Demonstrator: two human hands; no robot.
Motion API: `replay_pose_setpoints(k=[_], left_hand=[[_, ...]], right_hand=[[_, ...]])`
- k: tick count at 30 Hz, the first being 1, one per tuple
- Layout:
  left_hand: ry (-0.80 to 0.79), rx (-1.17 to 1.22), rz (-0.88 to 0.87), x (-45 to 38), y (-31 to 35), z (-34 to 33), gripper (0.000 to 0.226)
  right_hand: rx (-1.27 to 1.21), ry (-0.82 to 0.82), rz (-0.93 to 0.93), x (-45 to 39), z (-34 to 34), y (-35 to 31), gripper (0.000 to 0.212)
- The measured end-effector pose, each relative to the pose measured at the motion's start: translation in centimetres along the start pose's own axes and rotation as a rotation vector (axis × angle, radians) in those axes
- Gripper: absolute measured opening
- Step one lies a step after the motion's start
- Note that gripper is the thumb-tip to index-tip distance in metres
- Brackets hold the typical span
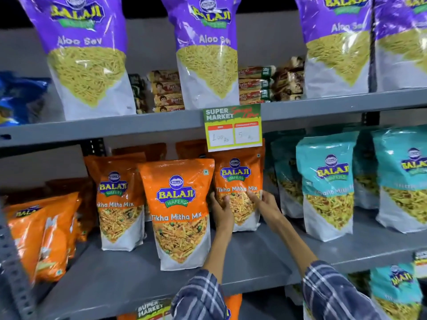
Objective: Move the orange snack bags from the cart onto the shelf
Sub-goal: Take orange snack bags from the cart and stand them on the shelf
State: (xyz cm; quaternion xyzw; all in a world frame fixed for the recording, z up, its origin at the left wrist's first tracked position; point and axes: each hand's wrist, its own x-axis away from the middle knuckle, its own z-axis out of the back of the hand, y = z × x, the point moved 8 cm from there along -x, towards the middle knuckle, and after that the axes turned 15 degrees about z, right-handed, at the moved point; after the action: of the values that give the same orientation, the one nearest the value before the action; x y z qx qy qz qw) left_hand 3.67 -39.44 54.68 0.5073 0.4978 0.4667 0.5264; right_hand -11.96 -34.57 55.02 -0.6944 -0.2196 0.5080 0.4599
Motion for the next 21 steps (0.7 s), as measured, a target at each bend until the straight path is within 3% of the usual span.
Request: replay_pose_setpoints(k=[9,15,16,18,19,21], left_hand=[[0.15,-0.002,-0.037,-2.0,-1.0,-0.2,0.061],[0.22,0.079,-0.037,2.4,-1.9,-0.1,0.066],[0.216,0.083,-0.058,3.8,-2.2,-0.1,0.064],[0.151,0.086,-0.096,7.5,-2.9,-0.5,0.057],[0.072,0.103,-0.113,9.9,-3.4,-1.0,0.054],[-0.118,0.136,-0.175,15.5,-4.8,-2.1,0.051]], right_hand=[[-0.064,-0.021,-0.011,-2.5,-1.2,2.5,0.047],[0.016,-0.093,0.03,0.4,-1.3,1.0,0.021],[0.05,-0.095,0.051,1.6,-0.8,0.6,0.028],[0.096,-0.054,0.077,5.6,1.0,-0.4,0.058],[0.1,-0.01,0.104,8.4,2.5,-0.9,0.063],[0.049,0.117,0.173,15.7,6.0,-1.8,0.05]])
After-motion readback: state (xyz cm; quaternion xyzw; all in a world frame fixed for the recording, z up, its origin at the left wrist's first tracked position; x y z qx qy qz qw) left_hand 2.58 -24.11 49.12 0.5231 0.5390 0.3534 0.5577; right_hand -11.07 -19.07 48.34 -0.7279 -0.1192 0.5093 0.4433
